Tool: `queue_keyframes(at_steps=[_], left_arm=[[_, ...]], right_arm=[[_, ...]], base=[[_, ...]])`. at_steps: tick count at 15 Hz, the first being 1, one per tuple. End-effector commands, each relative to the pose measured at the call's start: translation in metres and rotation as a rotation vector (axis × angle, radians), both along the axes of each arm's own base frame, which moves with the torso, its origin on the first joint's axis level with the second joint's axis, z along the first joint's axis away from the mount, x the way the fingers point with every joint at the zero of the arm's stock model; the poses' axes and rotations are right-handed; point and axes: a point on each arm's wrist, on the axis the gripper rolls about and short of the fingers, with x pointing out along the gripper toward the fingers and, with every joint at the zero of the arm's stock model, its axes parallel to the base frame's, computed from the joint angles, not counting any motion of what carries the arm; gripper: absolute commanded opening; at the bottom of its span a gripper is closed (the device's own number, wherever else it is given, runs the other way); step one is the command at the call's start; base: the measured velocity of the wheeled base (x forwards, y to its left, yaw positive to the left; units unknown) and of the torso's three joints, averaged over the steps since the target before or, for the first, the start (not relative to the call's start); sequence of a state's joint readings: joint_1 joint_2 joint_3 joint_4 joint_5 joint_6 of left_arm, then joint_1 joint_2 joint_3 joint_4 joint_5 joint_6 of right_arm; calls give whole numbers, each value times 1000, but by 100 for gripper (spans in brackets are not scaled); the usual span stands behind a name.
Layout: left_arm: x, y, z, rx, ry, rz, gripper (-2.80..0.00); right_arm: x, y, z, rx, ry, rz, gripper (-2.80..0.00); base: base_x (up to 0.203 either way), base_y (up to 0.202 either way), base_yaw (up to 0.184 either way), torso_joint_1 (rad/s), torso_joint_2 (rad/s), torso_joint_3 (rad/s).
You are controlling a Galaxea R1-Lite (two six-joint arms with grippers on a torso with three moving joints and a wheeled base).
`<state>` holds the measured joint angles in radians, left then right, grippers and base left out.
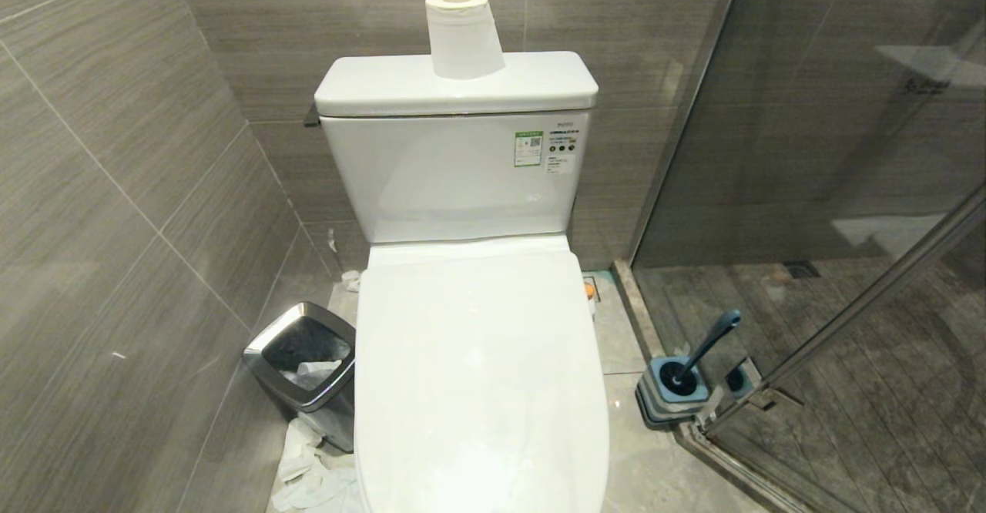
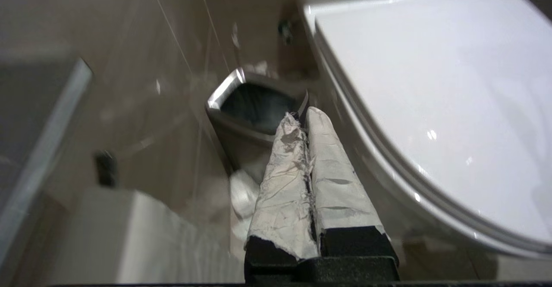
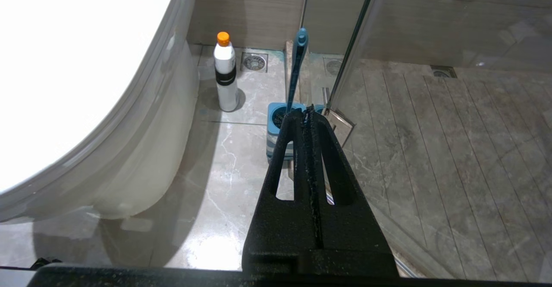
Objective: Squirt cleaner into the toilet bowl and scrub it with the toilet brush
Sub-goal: Use the left hand to lift the toilet lid slightly
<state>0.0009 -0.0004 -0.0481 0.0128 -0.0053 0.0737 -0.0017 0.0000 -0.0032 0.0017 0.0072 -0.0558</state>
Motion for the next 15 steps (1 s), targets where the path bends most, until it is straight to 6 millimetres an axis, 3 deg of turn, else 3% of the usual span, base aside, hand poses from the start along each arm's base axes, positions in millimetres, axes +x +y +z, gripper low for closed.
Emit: queue_keyframes(at_steps=[1, 4, 8, 11, 15], left_arm=[[-9, 0, 27, 37, -76, -4, -280], [-17, 0, 72, 74, -119, -10, -280], [0, 0, 103, 81, -13, -18, -280], [29, 0, 129, 80, 89, -41, -280], [88, -5, 157, 65, 238, -119, -280]], right_arm=[[0, 0, 0, -1, 1, 1, -280], [0, 0, 0, -1, 1, 1, -280], [0, 0, 0, -1, 1, 1, -280], [0, 0, 0, -1, 2, 1, -280], [0, 0, 0, -1, 1, 1, -280]], base=[[0, 0, 0, 0, 0, 0], [0, 0, 0, 0, 0, 0], [0, 0, 0, 0, 0, 0], [0, 0, 0, 0, 0, 0], [0, 0, 0, 0, 0, 0]])
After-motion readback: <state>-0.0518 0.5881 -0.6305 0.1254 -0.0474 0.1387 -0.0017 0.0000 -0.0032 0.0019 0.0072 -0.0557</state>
